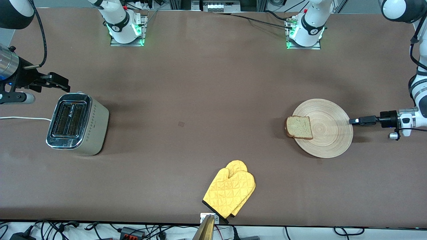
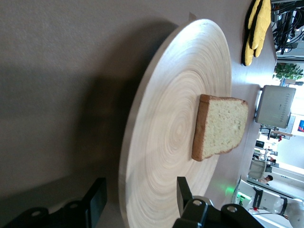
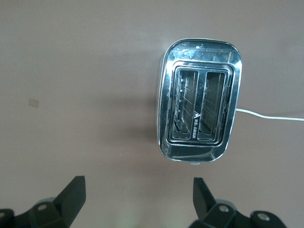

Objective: Move plate and put bread in toaster
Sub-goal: 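Lower the left gripper and grasp the wooden plate rim, then slide the plate with the left gripper toward the toaster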

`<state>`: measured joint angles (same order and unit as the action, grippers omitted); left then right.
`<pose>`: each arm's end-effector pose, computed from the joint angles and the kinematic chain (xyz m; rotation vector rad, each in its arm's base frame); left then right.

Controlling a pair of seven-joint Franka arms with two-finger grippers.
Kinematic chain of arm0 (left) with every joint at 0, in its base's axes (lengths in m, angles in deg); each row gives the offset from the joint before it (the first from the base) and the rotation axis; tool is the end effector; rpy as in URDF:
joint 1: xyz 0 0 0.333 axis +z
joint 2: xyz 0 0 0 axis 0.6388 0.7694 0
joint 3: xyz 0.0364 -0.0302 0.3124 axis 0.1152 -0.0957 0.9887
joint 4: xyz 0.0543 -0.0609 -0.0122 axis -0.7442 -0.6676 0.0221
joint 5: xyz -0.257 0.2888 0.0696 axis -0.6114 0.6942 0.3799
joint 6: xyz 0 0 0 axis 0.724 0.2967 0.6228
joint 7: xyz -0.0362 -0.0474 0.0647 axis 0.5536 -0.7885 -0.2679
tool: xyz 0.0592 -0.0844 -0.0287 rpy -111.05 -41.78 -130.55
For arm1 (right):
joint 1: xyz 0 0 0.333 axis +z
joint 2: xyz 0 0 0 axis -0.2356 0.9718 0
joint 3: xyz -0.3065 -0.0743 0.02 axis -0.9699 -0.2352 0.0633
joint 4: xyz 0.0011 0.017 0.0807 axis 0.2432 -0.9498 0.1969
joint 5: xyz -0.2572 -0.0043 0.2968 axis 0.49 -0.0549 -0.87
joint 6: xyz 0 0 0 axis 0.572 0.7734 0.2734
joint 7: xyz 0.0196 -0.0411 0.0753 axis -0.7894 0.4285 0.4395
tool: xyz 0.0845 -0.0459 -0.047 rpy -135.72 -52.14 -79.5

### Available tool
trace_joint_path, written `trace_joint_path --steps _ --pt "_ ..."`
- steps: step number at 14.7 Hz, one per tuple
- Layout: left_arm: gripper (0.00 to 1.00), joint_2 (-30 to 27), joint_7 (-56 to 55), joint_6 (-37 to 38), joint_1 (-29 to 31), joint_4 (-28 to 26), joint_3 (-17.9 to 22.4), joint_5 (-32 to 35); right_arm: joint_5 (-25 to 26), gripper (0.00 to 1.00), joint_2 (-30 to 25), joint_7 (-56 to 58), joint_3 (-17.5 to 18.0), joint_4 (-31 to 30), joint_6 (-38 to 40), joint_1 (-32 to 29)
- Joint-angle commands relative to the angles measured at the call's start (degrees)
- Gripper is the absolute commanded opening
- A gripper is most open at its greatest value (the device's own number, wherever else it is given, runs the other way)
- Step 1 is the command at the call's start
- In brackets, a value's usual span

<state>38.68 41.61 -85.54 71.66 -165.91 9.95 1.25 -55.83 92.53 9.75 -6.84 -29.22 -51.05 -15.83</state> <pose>0.5567 0.2849 0.1404 2.1797 0.1187 -0.1253 0.5817 0.0188 0.5774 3.1194 0.0366 -0.1514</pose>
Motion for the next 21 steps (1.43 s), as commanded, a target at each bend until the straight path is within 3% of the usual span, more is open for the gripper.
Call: trace_joint_path --steps 1,3,8,10,11,18,21 --pt "0.57 0.9 3.6 -1.8 0.1 -0.7 -0.5 -1.5 0.0 1.0 0.1 -0.2 0.1 0.6 0.1 0.0" --pt "0.44 1.3 5.6 -1.8 0.0 -0.7 -0.6 -1.6 0.0 1.0 0.1 -0.2 0.1 0.6 0.1 0.0" --pt "0.27 2.5 9.4 -1.2 -0.1 -0.8 -2.1 -1.6 -0.1 1.0 0.1 0.8 0.1 0.6 0.3 -0.3" --pt "0.16 2.5 9.6 -0.9 0.0 -0.8 -2.3 -1.6 -0.1 1.0 0.1 0.8 0.1 0.6 0.2 -0.3" --pt "0.02 2.4 9.5 0.1 0.0 -0.7 -2.3 -1.5 -0.1 1.0 0.1 0.8 0.1 0.6 0.2 -0.2" --pt "0.01 1.9 8.8 4.7 0.0 0.1 -2.4 -2.6 -0.1 1.0 0.1 0.6 0.1 0.6 0.0 -0.3" --pt "0.01 1.5 4.6 4.7 -1.1 0.1 -4.3 -3.3 -0.1 1.0 0.1 0.6 0.1 0.6 -0.4 -0.3"
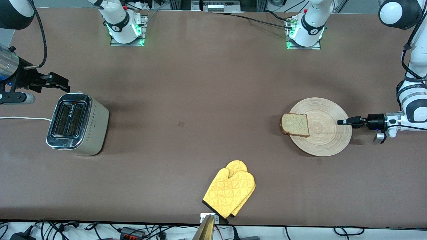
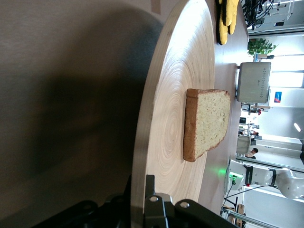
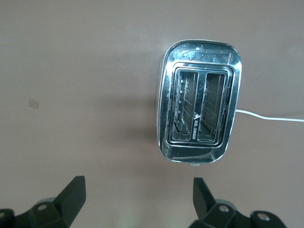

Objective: Move plate and put bread in toaster
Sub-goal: 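Slide the plate with the left gripper toward the toaster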

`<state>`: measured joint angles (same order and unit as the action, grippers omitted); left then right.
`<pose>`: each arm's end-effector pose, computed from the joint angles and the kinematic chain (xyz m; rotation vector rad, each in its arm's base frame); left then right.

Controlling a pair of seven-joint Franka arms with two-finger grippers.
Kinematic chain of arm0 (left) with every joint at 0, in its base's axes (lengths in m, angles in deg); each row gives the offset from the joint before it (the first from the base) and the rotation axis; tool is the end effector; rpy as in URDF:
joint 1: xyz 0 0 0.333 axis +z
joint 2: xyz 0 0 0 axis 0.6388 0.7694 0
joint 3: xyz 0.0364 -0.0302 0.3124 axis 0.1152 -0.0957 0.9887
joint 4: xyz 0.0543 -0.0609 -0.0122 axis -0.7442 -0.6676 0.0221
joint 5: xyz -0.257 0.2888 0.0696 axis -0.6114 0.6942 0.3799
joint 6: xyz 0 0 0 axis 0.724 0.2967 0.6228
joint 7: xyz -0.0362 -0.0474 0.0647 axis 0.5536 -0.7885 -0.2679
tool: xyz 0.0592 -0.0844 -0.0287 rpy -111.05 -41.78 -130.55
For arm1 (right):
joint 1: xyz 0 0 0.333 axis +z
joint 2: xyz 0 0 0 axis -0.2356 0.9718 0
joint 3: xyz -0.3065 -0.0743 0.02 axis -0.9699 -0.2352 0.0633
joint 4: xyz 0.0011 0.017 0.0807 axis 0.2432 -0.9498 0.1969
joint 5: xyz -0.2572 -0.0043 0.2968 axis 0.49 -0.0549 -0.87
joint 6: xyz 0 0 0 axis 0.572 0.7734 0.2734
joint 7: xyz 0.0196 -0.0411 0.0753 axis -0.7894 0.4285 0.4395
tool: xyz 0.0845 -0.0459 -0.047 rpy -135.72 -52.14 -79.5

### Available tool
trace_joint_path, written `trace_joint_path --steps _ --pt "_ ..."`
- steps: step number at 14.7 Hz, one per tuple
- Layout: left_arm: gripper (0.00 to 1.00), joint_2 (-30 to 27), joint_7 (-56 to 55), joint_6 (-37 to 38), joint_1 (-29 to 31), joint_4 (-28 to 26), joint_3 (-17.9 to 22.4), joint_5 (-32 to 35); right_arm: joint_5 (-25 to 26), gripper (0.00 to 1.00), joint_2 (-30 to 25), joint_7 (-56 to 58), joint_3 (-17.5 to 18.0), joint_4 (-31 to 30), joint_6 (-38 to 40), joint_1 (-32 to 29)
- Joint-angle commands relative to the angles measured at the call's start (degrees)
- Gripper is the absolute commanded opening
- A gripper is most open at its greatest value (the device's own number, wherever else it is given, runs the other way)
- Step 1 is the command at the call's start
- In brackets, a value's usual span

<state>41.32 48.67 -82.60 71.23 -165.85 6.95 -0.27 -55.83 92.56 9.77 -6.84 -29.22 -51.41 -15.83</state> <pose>0.5631 0.2428 0.1179 2.0653 -0.0525 -0.1067 0.5826 0.0188 0.5776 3.1201 0.0373 -0.1424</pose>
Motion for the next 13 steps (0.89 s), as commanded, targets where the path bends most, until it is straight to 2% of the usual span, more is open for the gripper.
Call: trace_joint_path --steps 1,4,6,9,11,13 --pt "0.01 -2.1 -3.5 1.6 -1.1 -0.3 -2.0 -1.7 -0.1 1.0 0.1 0.6 0.1 0.6 -0.1 -0.2" --pt "0.01 -4.5 -4.3 1.1 -4.4 -1.9 -3.3 -2.2 -0.1 1.0 0.1 0.7 0.1 0.6 -0.1 -0.2" --pt "0.01 -6.7 -5.8 -1.0 -5.2 -5.3 -5.4 -4.3 -0.1 1.0 0.1 0.7 0.1 0.6 -0.2 -0.3" --pt "0.01 -12.7 -10.9 -11.2 -5.2 -13.8 -12.5 -5.4 -0.1 1.0 0.2 0.7 0.0 0.6 -0.2 -0.5" --pt "0.01 -13.7 -14.5 -16.2 -5.1 -17.0 -17.8 -6.0 -0.1 1.0 0.4 0.7 -0.1 0.6 -0.2 -0.7" --pt "0.01 -13.6 -15.0 -22.4 -5.2 -19.6 -22.9 -10.3 -0.1 1.0 0.5 0.7 -0.1 0.6 -0.2 -0.7"
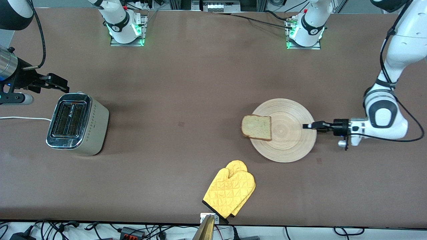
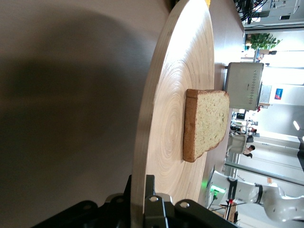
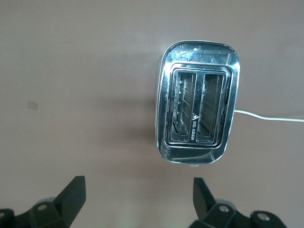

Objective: Move plate and put bread in toaster
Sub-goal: 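Slide the plate with the left gripper toward the toaster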

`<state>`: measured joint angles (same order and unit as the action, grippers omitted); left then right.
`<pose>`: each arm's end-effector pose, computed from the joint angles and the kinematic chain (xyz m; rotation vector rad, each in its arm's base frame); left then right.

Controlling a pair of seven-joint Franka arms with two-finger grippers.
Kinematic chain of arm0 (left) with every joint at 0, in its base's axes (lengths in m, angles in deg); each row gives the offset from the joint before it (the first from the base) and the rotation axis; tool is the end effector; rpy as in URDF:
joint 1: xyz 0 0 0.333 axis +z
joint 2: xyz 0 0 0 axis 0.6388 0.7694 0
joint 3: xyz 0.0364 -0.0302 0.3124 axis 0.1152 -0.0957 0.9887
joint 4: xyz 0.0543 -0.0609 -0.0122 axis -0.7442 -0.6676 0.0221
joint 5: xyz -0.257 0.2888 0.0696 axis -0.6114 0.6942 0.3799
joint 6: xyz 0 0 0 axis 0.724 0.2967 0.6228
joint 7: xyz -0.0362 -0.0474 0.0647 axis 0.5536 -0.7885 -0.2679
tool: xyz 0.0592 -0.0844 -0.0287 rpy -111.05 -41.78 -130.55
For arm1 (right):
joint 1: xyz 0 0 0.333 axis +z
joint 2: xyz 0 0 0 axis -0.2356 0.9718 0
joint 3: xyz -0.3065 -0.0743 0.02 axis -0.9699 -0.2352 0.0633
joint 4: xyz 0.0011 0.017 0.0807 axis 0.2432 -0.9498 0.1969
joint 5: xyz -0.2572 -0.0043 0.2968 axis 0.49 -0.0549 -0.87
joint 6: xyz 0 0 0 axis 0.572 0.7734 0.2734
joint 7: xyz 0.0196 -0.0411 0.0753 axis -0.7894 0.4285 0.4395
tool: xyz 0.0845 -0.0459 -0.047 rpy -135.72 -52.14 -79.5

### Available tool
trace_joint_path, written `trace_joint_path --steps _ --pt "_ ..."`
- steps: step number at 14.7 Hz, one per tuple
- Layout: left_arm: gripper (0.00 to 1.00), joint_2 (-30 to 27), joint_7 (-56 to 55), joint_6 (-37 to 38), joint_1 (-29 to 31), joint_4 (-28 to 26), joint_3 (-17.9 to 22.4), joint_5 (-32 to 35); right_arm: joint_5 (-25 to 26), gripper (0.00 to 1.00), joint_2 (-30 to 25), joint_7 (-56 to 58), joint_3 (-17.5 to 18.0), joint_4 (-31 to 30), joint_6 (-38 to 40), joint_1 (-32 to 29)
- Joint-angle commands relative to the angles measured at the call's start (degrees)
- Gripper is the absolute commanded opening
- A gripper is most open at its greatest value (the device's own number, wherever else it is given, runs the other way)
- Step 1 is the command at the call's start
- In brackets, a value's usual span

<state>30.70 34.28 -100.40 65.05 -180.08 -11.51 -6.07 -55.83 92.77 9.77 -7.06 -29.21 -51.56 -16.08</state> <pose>0.6061 0.0111 0.1784 2.0620 -0.0277 -0.1590 0.5839 0.0141 0.5758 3.1204 0.0246 -0.1439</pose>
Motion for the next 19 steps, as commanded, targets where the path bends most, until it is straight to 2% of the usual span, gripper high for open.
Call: trace_joint_path --steps 1,2,4,6,9,14,19 --pt "0.01 -2.7 -0.6 -8.4 0.8 -6.9 -7.4 -6.6 -0.1 1.0 0.3 0.7 0.1 0.6 0.0 -0.5" --pt "0.01 -2.6 -0.6 -13.6 0.1 -8.7 -10.9 -8.7 -0.1 1.0 0.3 0.7 0.1 0.5 0.0 -0.5" --pt "0.01 -1.4 -0.6 -22.3 -3.8 -10.2 -14.3 -13.2 -0.1 1.0 0.3 0.7 -0.1 0.4 -0.1 -0.5" --pt "0.01 0.1 0.5 -24.1 -8.7 -9.7 -14.4 -20.2 -0.2 1.0 0.5 0.6 -0.3 0.3 -0.4 -0.8" --pt "0.01 0.4 6.0 -33.1 -17.7 -9.7 -14.4 -32.6 -2.1 1.0 1.2 0.8 -0.3 0.2 -0.4 -2.4" --pt "0.01 3.8 18.2 -34.4 -25.2 -8.3 -14.1 -48.5 -3.1 1.0 2.1 2.3 -0.2 0.1 -0.2 -2.7" --pt "0.01 6.3 21.4 -37.5 -30.3 -6.6 -13.0 -52.4 -3.8 1.0 3.0 0.1 -0.2 -3.1 -0.6 -2.3"
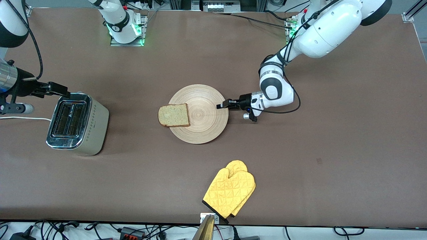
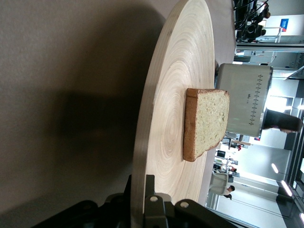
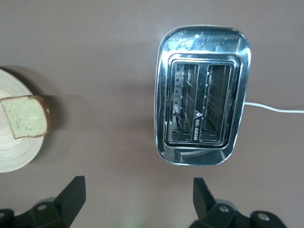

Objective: Move plate and put bread in toaster
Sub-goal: 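Slide the plate with the left gripper toward the toaster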

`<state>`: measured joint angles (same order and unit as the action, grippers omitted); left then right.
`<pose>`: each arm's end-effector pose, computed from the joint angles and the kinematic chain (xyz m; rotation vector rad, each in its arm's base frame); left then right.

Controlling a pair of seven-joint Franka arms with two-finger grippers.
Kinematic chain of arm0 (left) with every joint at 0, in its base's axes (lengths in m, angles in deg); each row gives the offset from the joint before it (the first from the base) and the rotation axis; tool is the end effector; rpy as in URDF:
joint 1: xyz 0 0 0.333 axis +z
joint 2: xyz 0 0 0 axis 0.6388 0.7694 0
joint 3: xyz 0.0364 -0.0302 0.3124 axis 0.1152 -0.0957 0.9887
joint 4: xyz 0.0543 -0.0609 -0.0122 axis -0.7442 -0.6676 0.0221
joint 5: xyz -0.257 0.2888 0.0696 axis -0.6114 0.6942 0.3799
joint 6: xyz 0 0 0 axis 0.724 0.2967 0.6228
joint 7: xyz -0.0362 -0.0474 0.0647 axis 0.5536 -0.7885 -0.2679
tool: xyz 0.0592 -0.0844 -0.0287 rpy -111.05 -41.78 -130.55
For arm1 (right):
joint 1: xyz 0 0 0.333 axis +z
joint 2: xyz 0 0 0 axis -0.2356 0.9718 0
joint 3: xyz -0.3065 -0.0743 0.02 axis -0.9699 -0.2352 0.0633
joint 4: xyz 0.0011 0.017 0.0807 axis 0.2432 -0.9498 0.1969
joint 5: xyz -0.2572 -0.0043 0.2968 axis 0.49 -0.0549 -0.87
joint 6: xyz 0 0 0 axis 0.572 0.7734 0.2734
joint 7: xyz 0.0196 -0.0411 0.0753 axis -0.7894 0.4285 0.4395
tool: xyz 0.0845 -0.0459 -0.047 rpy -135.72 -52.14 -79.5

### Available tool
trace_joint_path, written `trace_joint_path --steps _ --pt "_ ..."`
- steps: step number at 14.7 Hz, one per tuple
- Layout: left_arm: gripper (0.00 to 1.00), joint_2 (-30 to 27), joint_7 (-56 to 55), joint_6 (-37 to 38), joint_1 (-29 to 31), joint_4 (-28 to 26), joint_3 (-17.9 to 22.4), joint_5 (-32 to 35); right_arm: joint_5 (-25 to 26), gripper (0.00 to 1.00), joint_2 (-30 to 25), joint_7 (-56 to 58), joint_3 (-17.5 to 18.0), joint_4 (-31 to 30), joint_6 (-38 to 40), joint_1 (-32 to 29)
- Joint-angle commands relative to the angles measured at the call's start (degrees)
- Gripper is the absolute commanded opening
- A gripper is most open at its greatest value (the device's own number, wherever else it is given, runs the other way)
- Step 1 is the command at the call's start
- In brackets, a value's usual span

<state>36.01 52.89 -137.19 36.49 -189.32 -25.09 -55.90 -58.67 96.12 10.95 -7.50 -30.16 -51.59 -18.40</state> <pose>0.4687 -0.3442 0.1117 2.0044 0.1850 -0.0626 0.5957 -0.0094 0.5337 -3.0921 0.0221 0.2584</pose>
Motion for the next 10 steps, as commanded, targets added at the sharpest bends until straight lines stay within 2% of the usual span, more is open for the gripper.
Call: trace_joint_path --steps 1,2,3,5,6,10 --pt "0.01 1.7 3.0 -0.7 -2.1 3.0 0.5 -2.5 -1.7 1.0 -0.3 -4.1 0.4 -2.9 -1.9 0.0" --pt "0.01 2.0 3.0 -0.7 -2.3 3.2 0.5 -2.5 -2.6 1.0 -0.3 -6.3 0.6 -3.6 -2.7 0.2" --pt "0.09 1.9 3.0 -0.7 -2.3 3.4 0.5 -2.5 -2.8 1.0 -0.3 -6.9 0.8 -4.3 -3.0 0.5" --pt "0.82 1.9 3.0 -0.8 -2.2 3.4 0.5 -2.7 -2.8 1.0 -0.2 -6.9 0.8 -4.3 -2.5 2.2" --pt "1.0 1.8 3.0 -0.8 -1.5 3.4 0.5 -2.7 -2.8 1.0 -0.1 -6.9 0.8 -4.6 -2.3 3.0" --pt "1.0 0.5 4.5 -0.4 2.4 3.4 0.6 -1.9 -3.3 1.0 1.1 -10.0 0.9 -7.3 -4.7 7.0"
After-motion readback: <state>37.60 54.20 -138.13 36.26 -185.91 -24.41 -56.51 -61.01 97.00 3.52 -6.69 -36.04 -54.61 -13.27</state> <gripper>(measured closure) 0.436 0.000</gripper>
